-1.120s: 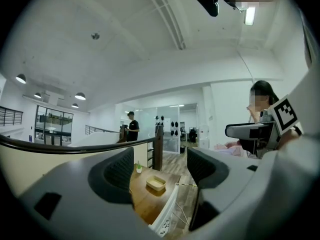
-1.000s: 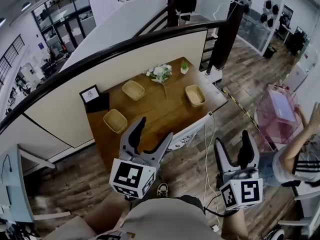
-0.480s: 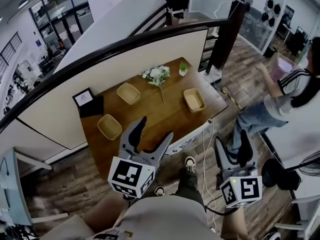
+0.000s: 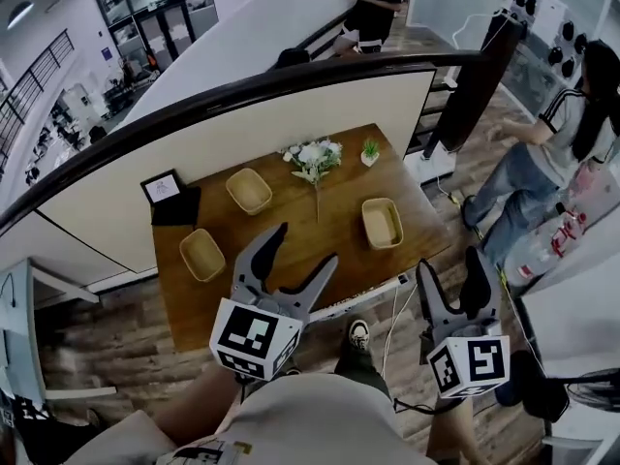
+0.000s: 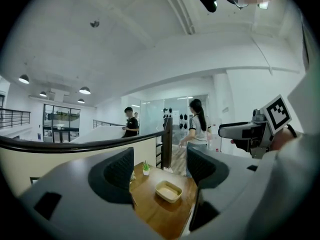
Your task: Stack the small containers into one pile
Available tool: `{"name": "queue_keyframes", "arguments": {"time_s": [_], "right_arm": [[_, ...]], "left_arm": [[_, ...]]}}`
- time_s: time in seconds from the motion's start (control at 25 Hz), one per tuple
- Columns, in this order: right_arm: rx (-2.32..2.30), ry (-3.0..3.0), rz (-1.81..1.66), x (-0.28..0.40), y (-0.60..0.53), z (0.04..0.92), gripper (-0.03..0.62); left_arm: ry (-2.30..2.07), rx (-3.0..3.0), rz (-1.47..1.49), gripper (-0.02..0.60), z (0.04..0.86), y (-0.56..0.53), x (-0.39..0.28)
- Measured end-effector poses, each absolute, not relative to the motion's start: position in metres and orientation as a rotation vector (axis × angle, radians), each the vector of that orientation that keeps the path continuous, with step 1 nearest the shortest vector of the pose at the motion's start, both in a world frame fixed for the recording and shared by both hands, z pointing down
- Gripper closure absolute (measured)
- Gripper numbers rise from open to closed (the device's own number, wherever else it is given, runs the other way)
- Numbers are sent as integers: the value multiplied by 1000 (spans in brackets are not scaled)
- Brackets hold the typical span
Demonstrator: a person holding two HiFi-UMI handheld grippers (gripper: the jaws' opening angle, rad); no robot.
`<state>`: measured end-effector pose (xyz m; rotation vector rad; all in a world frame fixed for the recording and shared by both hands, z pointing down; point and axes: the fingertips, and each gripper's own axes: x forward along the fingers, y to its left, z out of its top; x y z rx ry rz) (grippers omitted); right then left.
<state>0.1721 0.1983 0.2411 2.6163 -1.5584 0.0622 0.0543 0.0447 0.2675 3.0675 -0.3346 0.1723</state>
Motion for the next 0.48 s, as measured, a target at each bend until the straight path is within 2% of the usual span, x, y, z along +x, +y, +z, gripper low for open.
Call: {"name": "queue_keyframes", "arguments": {"time_s": [0.48], "right_arm": [[2397, -1816, 126, 326, 135, 259, 269]], "left_arm": [[-717, 2983, 207, 259, 270, 4, 167]]}}
